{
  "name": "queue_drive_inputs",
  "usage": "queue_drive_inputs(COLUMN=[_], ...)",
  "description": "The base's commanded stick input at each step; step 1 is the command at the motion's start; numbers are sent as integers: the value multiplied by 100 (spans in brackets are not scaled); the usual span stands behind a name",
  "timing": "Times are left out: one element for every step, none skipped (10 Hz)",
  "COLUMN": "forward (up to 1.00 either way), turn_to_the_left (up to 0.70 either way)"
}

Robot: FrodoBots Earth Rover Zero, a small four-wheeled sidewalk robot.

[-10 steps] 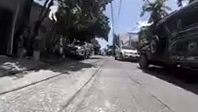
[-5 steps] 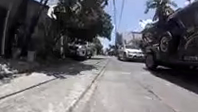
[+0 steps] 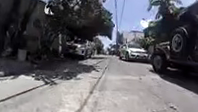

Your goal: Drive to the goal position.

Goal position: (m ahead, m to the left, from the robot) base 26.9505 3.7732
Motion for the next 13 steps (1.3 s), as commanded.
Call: queue_drive_inputs(forward=[100,100,100,100,100,100,100,100,100,100,100,100,100], turn_to_the_left=[1,1,1,1,1,1,1,1,1,1,1,1,1])
